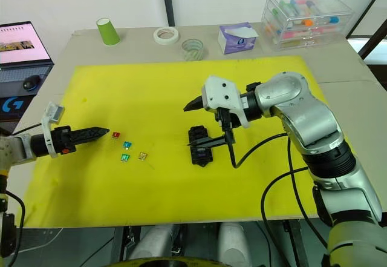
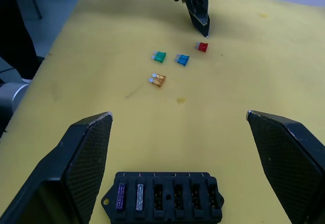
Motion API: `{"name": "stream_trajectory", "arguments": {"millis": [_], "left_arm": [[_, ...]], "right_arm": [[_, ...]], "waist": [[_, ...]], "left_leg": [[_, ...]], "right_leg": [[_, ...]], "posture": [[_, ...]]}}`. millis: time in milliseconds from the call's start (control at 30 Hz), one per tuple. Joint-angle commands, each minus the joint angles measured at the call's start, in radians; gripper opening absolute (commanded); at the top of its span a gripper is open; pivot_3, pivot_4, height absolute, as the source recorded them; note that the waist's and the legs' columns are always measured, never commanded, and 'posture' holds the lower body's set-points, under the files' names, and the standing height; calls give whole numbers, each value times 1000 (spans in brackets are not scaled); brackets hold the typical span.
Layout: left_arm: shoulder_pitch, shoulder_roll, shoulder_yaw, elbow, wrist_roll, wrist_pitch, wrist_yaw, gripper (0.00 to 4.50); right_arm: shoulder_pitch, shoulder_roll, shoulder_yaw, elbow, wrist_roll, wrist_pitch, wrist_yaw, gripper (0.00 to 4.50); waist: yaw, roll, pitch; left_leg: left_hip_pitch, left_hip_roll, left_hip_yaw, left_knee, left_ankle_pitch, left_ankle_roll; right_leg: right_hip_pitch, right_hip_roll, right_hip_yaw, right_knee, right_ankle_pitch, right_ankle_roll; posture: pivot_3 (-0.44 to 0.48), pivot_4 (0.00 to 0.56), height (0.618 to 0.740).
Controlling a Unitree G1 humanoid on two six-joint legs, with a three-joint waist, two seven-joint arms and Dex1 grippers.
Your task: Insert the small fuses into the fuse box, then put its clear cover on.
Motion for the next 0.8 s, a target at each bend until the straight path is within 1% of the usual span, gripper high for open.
{"name": "stream_trajectory", "arguments": {"millis": [33, 133, 233, 333, 400, 600, 800], "left_arm": [[-22, -10, -24, 52, 10, 37, 24, 3224], [-44, -19, -26, 95, 12, 51, 30, 3224], [-52, -23, -37, 104, 11, 61, 24, 3224], [-54, -40, -51, 92, 0, 81, 14, 3224], [-43, -43, -79, 52, -1, 77, -3, 3224], [-48, -53, -98, 54, 0, 71, -26, 3224], [-64, -64, -98, 74, 5, 66, -18, 3224]], "right_arm": [[-32, 1, -9, -28, 4, -10, -2, 4500], [-35, 3, -9, -30, 4, -10, -7, 4500], [-35, 2, -8, -34, 3, -10, -10, 4500], [-32, -1, -8, -35, -2, -14, -14, 4500], [-30, -4, -8, -35, -7, -18, -16, 4500], [-24, -8, -7, -35, -13, -23, -16, 4500], [-18, -8, -3, -37, -22, -28, -20, 4500]], "waist": [[1, 0, 0], [4, 0, 0], [4, 0, 0], [5, 0, 0], [6, 0, -1], [7, 0, -1], [8, 0, -1]], "left_leg": [[0, 0, 0, 0, 0, 0], [0, 0, 0, 0, 0, 0], [0, 0, 0, 0, 0, 0], [0, -1, 0, 0, 0, 0], [0, -1, 0, 1, 0, 0], [0, -1, 0, 1, 0, 0], [0, -2, 0, 1, 0, 0]], "right_leg": [[0, 0, 0, 0, 0, 0], [0, 0, 0, 0, 0, 0], [0, 0, 0, 0, 0, 0], [0, 0, 0, 0, 0, 0], [0, 0, 0, 0, 0, 0], [1, -1, 0, 1, 0, 0], [1, -1, 0, 1, 0, 0]], "posture": [[0, 150, 740], [0, 150, 740], [0, 150, 740], [0, 150, 740], [0, 150, 740], [0, 150, 740], [0, 150, 740]]}}
